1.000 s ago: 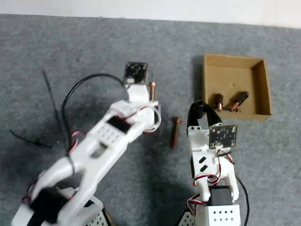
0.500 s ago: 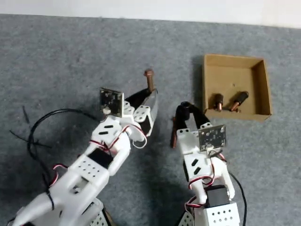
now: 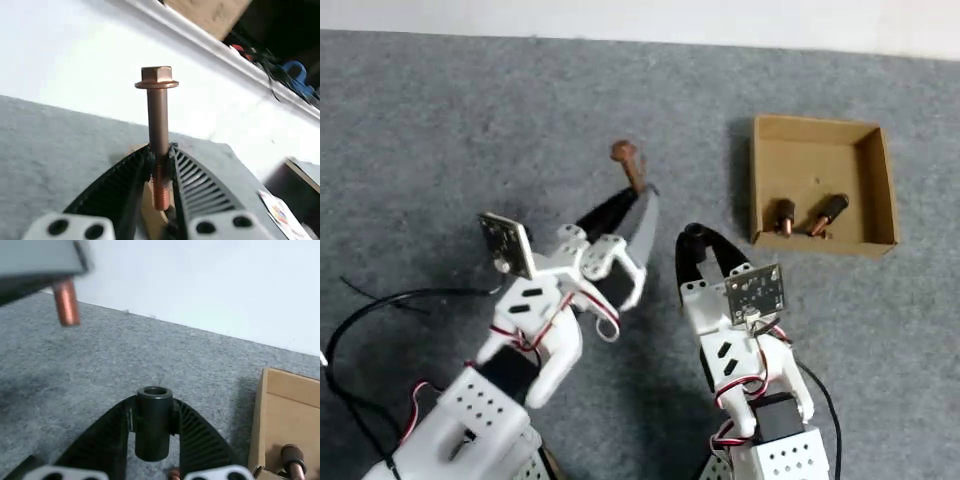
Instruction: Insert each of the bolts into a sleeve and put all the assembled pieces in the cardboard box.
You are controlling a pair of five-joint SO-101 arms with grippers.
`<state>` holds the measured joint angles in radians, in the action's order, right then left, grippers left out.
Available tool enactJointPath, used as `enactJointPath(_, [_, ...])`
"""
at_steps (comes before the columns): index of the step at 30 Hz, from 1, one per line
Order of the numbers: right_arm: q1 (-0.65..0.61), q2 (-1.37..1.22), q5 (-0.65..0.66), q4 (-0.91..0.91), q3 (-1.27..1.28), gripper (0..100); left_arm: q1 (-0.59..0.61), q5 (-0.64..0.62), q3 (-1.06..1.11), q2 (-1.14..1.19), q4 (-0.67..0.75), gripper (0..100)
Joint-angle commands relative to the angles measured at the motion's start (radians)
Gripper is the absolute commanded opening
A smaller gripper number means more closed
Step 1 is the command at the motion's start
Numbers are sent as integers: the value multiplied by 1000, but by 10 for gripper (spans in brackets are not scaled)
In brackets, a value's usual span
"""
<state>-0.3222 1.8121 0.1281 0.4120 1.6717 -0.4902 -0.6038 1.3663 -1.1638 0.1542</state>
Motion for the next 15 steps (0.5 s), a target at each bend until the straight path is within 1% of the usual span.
enactJointPath(1, [-8, 19, 6, 2, 143, 6, -77, -3, -10, -105, -64, 5])
enactJointPath(3, [-10, 21, 6, 2, 143, 6, -76, 0, -10, -136, -80, 5])
enactJointPath(6, [-10, 21, 6, 2, 143, 6, -50, 103, -8, -200, -86, 5])
enactJointPath(8, [-10, 21, 6, 2, 143, 6, -33, 146, 2, -254, -87, 5])
enactJointPath(15, [-10, 21, 6, 2, 143, 6, -36, 157, 81, -421, -86, 5])
